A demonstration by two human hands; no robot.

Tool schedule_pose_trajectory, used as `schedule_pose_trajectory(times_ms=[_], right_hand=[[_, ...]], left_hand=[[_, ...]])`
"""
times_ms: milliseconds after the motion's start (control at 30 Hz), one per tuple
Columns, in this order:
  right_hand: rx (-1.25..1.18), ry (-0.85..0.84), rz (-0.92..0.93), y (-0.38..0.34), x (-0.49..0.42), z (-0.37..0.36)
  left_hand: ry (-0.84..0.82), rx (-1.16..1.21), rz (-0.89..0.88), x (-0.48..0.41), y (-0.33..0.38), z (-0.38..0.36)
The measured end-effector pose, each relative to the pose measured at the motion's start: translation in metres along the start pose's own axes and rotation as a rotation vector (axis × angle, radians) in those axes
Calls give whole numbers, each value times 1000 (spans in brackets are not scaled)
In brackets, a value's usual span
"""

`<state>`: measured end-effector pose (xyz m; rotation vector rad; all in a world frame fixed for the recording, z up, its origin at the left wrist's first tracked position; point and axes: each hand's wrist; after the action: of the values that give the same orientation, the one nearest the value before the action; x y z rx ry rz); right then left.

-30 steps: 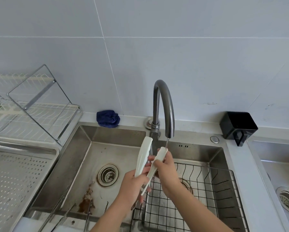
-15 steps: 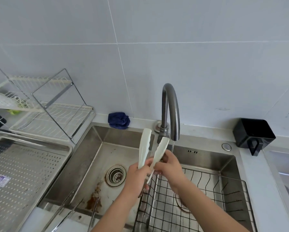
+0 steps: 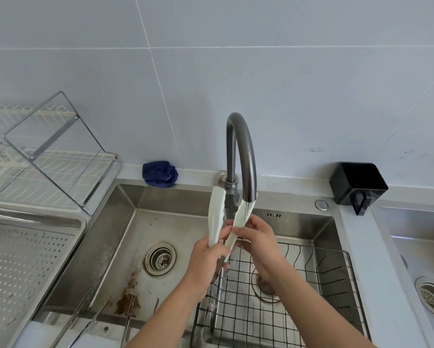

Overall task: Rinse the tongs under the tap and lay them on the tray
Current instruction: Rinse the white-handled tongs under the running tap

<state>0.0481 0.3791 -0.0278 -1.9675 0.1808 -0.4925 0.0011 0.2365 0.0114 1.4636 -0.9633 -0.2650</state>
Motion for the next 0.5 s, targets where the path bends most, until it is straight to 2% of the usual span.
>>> schedule_pose_trajectory(times_ms=[167,333,500], right_hand=[[-106,-101,12,6,9,9],[-17,66,19,2,5,4],[17,-26,-5,15,15,-16]], left_hand=[[-60,109,5,-1,-2,-3],[-87,251,23,-9,-6,-8],[13,387,121,-19,0,-5]])
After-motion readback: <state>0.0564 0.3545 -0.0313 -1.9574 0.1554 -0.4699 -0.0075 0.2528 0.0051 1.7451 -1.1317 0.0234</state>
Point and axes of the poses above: each hand's wrist, its own x-axis away from the middle knuckle, its own z-axis out of the back of the hand, y = z × x, and after that the axes turned 8 degrees about -y, right-handed
